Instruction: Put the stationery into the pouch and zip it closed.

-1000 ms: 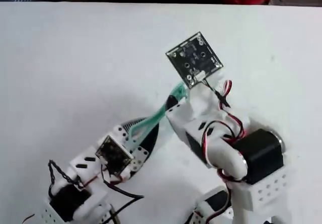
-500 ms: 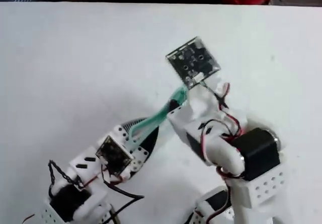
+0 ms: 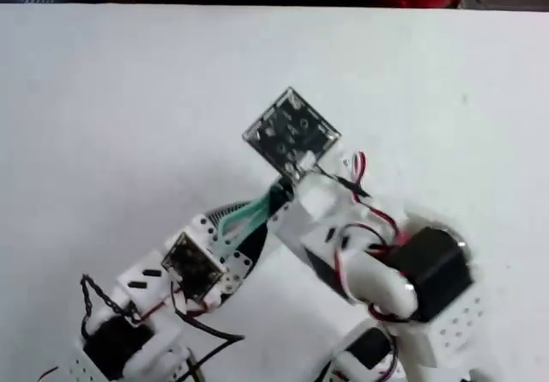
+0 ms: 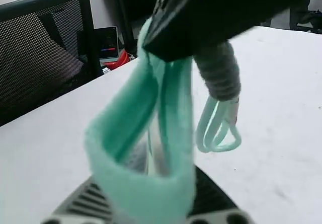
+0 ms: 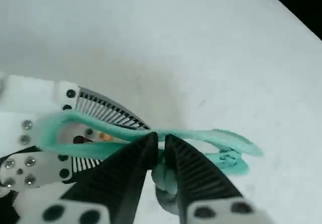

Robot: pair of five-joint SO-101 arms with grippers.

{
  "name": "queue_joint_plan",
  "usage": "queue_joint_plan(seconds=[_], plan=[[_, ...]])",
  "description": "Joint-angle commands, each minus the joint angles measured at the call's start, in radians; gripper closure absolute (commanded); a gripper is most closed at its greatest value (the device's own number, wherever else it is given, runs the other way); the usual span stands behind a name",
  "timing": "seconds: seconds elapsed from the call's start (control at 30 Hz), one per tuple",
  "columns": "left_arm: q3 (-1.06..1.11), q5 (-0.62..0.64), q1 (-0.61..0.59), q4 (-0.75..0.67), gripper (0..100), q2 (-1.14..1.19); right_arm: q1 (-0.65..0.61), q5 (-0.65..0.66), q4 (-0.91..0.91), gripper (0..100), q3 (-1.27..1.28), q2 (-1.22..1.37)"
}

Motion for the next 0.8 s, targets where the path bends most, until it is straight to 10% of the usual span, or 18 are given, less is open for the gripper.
queue_joint_plan(seconds=[0.0,0.77], plan=[[0.008,-0.017,-0.01,-0.014,98,0.007,-0.154,0.015,0.015,98.0,0.032,0.008],[0.008,-0.02,-0.01,-0.014,98,0.007,0.22,-0.054,0.015,77.4,-0.086,-0.024]])
